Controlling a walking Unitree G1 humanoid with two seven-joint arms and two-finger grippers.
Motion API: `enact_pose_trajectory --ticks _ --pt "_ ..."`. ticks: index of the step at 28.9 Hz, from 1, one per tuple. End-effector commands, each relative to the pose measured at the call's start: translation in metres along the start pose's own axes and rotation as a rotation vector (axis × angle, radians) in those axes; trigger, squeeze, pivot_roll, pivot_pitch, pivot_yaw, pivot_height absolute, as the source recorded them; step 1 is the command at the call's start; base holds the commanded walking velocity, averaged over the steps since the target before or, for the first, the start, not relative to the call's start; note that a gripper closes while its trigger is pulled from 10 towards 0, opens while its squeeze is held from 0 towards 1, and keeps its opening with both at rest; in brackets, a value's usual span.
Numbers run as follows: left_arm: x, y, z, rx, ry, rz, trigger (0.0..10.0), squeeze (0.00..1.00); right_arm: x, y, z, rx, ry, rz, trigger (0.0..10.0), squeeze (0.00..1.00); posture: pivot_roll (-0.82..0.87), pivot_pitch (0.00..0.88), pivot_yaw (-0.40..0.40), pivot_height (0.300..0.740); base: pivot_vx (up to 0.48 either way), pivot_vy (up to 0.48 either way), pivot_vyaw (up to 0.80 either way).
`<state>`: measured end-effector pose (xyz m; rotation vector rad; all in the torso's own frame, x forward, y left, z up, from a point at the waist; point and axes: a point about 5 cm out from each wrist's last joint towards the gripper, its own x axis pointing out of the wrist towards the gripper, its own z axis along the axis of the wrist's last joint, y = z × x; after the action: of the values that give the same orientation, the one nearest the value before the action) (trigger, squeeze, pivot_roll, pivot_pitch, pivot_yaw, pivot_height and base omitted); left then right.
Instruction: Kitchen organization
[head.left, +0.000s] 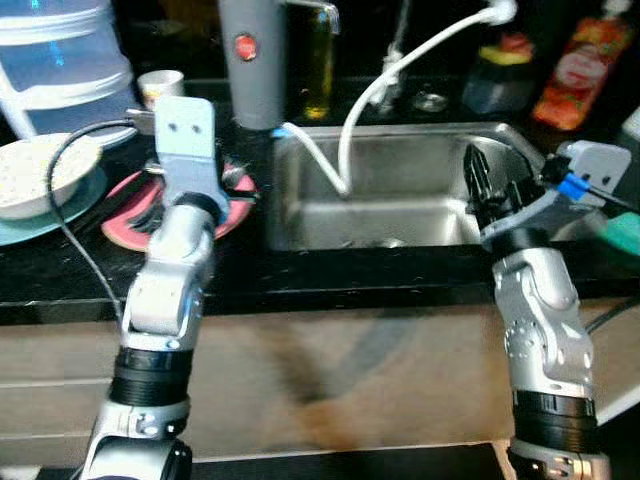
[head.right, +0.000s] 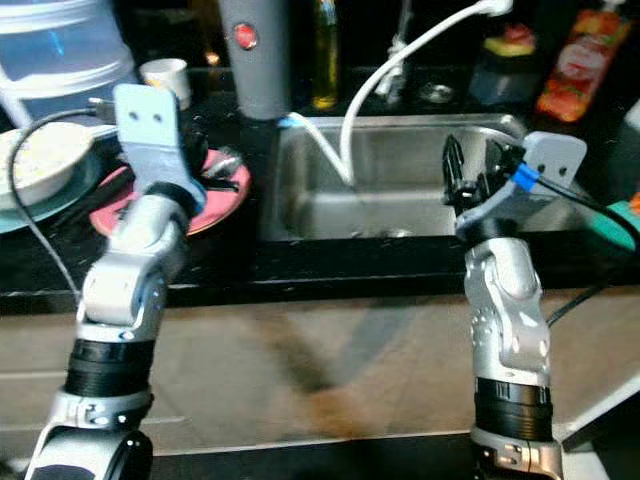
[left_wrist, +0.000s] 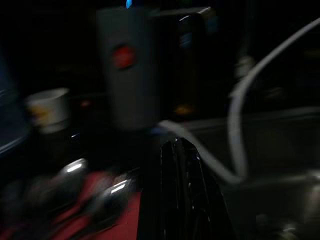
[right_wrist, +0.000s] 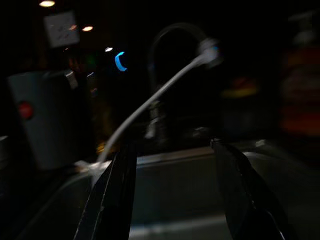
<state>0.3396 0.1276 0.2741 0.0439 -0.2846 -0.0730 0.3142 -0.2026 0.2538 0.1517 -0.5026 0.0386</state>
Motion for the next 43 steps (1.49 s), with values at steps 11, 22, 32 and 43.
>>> enact_pose_trajectory --ticks 11,22,32,43 --pt "0.0012 0.0068 -0.0087 -0.030 0.063 0.040 10.0 0.00 -0.0021 0.0095 -0.0013 0.019 0.011 0.057 10.0 0.00 0.06 0.016 0.011 0.740 0.000 0.000 0.00" --pt "0.0016 0.0084 -0.0100 -0.042 0.075 0.058 10.0 0.00 -0.0031 0.0092 -0.0005 0.021 0.014 0.061 10.0 0.00 0.05 0.024 0.009 0.740 0.000 0.000 0.00" --pt "0.0016 0.0090 -0.0106 -0.040 0.083 0.065 10.0 0.00 -0.0028 0.0092 -0.0006 0.024 0.014 0.058 10.0 0.00 0.06 0.028 0.009 0.740 0.000 0.237 0.00" --pt "0.0023 0.0079 -0.0095 -0.022 0.077 0.052 10.0 0.00 -0.0028 0.0097 -0.0008 0.028 0.011 0.054 10.0 0.00 0.06 0.026 0.013 0.740 0.000 0.212 0.00"
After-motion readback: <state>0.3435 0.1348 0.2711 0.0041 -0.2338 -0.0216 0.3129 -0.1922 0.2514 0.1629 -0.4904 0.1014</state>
